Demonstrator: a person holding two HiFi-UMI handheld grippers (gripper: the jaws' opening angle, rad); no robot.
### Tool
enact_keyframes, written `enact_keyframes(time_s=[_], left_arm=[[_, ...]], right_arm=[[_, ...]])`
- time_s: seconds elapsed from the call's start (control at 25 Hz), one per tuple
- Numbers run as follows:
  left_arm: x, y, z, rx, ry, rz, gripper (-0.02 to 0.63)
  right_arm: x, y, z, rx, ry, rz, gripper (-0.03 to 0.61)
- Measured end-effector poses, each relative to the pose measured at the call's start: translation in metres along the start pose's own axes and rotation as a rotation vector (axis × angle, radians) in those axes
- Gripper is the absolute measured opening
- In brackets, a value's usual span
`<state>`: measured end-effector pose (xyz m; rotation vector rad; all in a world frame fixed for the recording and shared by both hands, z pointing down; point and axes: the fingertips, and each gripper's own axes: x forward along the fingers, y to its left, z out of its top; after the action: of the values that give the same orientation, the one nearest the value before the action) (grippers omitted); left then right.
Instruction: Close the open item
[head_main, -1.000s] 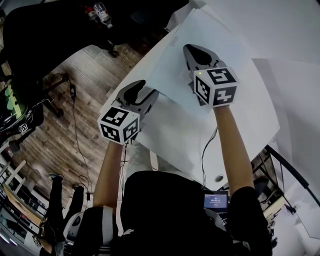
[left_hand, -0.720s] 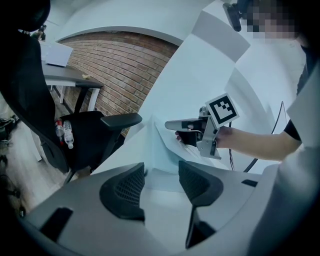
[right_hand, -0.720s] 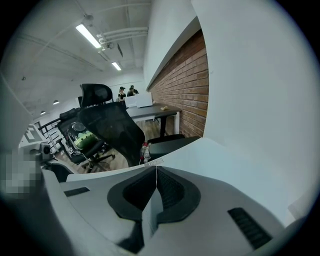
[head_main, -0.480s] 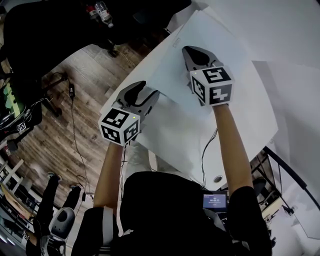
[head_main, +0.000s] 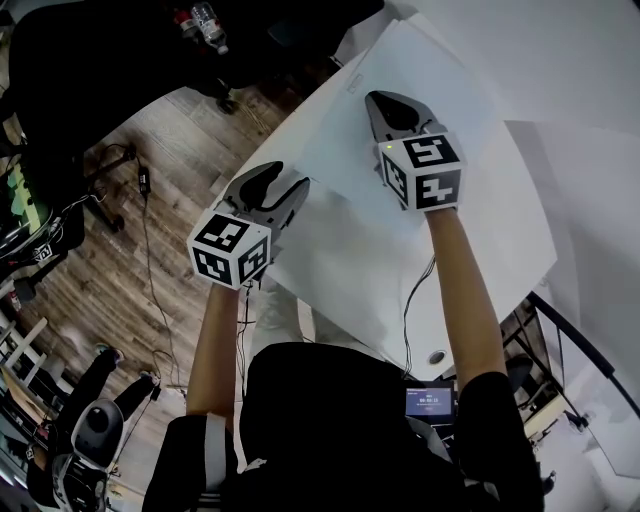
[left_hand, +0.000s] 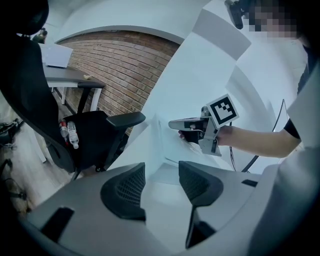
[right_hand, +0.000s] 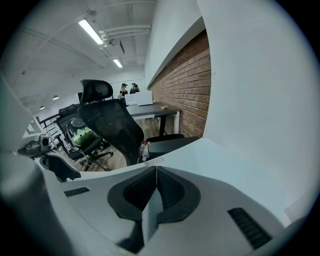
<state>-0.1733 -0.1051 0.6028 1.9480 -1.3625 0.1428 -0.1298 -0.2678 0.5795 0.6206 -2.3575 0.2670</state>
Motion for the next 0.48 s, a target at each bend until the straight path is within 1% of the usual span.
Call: enact_keyframes(time_s=[0.32,0.48], left_arm=[[-0.0007,-0.0013,0.0024,0.006,0.005,0.003,0.209],[-0.0054,-0.0019,0.0062,0.006,0.004,0.008,0.209]], right_arm=[[-0.0012,0.0003,-0.0007,-0.009,-0.01,-0.003,0.038],[-0.0038,0.0006,0.0021,0.008,-0.01,-0.004,0.04]])
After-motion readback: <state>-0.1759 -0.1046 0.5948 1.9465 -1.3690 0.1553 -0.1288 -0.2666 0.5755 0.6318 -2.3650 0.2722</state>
